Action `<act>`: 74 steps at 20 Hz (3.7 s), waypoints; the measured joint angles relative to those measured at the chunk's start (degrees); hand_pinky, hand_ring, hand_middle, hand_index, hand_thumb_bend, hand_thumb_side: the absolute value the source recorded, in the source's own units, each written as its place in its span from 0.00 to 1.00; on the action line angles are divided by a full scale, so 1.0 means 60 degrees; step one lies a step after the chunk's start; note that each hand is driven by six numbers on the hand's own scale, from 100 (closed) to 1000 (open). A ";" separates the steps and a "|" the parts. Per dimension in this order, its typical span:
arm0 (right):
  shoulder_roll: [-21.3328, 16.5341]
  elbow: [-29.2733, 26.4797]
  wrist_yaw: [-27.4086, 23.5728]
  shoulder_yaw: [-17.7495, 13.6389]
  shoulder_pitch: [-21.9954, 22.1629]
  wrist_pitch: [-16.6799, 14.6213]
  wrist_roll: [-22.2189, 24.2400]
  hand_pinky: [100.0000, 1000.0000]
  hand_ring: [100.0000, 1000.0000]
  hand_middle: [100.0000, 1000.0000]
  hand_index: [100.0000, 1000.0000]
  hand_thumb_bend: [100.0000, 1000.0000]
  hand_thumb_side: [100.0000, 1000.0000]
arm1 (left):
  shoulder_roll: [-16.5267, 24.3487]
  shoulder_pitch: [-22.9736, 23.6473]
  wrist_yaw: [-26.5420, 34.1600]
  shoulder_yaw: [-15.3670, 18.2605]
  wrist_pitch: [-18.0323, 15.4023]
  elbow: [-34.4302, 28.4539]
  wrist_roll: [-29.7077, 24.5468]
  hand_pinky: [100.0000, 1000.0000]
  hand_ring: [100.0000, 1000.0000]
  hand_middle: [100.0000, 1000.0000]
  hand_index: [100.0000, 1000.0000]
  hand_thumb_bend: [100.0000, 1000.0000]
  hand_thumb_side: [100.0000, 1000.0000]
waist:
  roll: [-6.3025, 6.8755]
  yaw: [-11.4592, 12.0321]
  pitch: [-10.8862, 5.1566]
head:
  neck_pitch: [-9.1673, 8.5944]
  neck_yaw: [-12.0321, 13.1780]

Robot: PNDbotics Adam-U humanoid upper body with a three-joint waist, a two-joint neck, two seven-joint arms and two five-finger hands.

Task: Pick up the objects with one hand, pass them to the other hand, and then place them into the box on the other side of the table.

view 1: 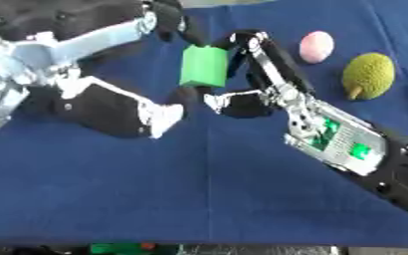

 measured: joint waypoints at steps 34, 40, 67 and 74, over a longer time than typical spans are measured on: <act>0.0000 0.0000 0.0595 0.0256 -0.0170 0.0006 0.0147 0.00 0.43 0.56 0.45 0.39 0.00 | -0.0548 0.0264 -0.2658 -0.0197 0.0356 0.0743 -0.0123 0.90 0.84 0.79 0.86 0.36 0.37 | -0.0018 -0.0128 0.0115 | 0.0000 0.0267; 0.0000 0.0000 0.0717 0.0366 -0.0213 -0.0073 0.0293 0.00 0.43 0.56 0.45 0.39 0.00 | -0.0716 0.0333 -0.2935 -0.0239 0.0131 0.1199 0.0038 0.90 0.84 0.79 0.86 0.36 0.33 | -0.0021 -0.0170 0.0133 | 0.0000 0.0304; 0.0151 0.0001 0.0847 0.0490 -0.0470 -0.0264 0.0242 0.00 0.43 0.55 0.44 0.22 0.00 | -0.1300 0.0427 -0.3153 -0.0459 -0.0303 0.2618 0.1048 0.89 0.83 0.79 0.85 0.32 0.33 | -0.0067 -0.0328 0.0257 | 0.0000 0.0476; 0.0151 0.0048 0.0859 0.0510 -0.0470 -0.0303 0.0218 0.00 0.43 0.55 0.44 0.21 0.00 | -0.1386 0.0428 -0.3402 -0.0464 -0.0533 0.2867 0.1201 0.89 0.83 0.79 0.86 0.33 0.34 | -0.0072 -0.0314 0.0258 | -0.0002 0.0532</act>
